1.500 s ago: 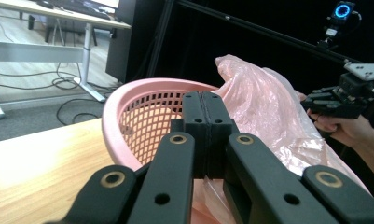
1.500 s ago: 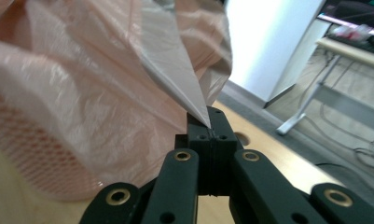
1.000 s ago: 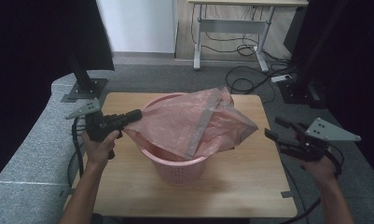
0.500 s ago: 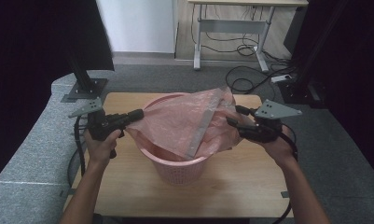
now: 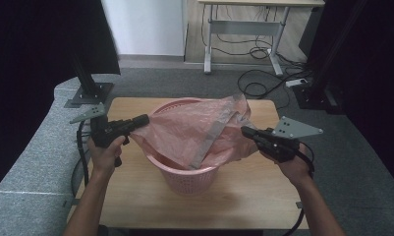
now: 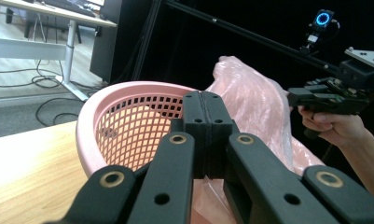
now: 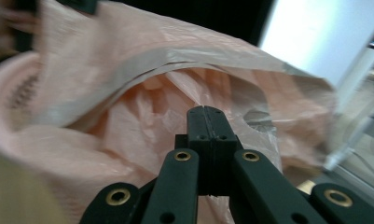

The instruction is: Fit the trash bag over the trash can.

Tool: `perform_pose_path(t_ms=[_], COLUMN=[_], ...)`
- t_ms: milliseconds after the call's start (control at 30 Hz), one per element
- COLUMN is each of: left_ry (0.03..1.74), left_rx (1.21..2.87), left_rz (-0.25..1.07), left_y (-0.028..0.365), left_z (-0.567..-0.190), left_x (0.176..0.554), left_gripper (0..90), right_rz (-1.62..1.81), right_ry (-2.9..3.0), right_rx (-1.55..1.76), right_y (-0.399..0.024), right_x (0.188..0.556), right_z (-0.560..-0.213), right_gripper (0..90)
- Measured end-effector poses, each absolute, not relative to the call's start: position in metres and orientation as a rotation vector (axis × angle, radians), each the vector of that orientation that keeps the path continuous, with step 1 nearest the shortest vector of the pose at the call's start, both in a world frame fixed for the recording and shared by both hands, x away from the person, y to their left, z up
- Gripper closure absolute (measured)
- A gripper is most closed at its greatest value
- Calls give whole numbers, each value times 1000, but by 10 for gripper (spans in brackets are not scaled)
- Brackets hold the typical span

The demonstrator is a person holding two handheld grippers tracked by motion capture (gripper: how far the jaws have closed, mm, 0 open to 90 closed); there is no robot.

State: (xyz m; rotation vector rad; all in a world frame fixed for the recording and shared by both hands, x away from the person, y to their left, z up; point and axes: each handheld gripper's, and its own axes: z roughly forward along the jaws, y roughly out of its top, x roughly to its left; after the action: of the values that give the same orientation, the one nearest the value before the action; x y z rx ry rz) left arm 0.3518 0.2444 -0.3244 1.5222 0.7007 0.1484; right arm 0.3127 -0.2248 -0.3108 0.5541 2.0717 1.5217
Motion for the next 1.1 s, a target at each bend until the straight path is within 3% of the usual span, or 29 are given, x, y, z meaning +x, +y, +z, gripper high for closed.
perform_pose_path(t_ms=[333, 767, 1100], left_ry=[663, 729, 738], left_rx=[1489, 1470, 1463], left_rz=[97, 133, 126], left_y=[247, 257, 264], left_z=[-313, -323, -325], left_x=[349, 355, 352], left_gripper=[893, 897, 897], right_rz=[1590, 1548, 1570], right_ry=[2095, 2107, 2080], right_rx=[452, 559, 520], right_y=[-234, -253, -269], right_x=[281, 303, 289], right_z=[-305, -322, -320], right_gripper=[896, 897, 898])
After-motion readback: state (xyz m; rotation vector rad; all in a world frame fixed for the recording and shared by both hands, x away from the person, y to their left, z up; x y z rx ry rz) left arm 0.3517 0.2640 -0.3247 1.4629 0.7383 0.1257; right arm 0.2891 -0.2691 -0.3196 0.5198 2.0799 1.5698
